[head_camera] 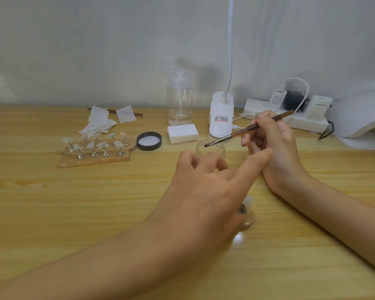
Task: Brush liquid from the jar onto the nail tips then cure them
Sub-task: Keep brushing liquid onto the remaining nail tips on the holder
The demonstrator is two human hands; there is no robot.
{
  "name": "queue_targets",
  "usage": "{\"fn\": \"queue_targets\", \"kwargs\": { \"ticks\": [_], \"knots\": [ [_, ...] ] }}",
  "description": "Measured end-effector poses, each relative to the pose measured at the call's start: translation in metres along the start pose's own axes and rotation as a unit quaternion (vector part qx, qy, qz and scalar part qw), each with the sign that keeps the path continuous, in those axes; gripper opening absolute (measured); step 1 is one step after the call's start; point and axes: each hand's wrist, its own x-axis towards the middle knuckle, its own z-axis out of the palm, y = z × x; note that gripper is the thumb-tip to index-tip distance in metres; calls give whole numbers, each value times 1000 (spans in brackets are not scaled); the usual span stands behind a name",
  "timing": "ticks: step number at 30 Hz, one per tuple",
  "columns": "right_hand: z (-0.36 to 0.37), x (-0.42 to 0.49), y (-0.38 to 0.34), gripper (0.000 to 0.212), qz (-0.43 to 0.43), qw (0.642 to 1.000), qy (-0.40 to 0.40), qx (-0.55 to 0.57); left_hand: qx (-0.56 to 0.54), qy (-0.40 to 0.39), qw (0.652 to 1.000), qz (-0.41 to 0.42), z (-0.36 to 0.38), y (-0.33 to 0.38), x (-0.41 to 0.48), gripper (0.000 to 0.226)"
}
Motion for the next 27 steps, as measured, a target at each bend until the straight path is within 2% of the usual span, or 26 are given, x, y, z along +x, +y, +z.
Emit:
{"fn": "queue_targets", "kwargs": {
  "ticks": [12,16,18,20,22,23,27],
  "knots": [
    [0,4,1,30,5,1000,5,-4,81,50,995,41,9,7,2,82],
    [1,2,-1,31,-6,1000,3,-2,66,109,988,81,6,14,-1,61],
    [2,1,-2,30,-2,1000,9,-4,19,154,982,112,0,17,-2,56],
    [2,1,-2,31,11,1000,23,8,-72,176,976,106,-18,15,-1,56],
    [1,1,-1,29,11,999,32,-10,-165,178,968,61,-39,5,5,44],
    [0,1,-1,25,11,999,28,-24,-215,179,959,38,-46,-4,8,45],
    [-4,1,-1,26,20,999,12,-24,-350,191,916,-50,-44,-47,18,65]
  ]
}}
